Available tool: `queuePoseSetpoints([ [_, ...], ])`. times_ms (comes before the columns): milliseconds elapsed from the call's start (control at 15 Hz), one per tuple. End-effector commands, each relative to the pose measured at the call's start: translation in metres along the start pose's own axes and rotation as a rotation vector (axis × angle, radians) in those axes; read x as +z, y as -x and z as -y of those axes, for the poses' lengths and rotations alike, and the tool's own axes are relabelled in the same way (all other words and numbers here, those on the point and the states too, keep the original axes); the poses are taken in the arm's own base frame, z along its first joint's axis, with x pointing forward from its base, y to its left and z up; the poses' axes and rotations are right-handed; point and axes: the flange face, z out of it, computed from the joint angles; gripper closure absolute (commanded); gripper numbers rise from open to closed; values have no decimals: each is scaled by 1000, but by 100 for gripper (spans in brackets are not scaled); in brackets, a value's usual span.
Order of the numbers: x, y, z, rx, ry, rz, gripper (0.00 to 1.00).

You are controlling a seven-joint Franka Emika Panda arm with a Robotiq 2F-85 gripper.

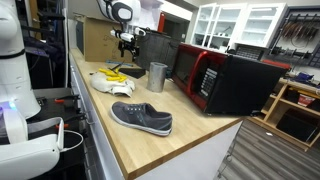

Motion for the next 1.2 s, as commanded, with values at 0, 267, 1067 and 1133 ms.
queuePoseSetpoints([
  [0,4,-20,-19,127,-31,-20,0],
  [267,14,-24,-34,276,-40,-10,26],
  [1067,57,-10,-44,550,-28,62,100],
  [1133,63,-9,-46,564,-25,71,100],
])
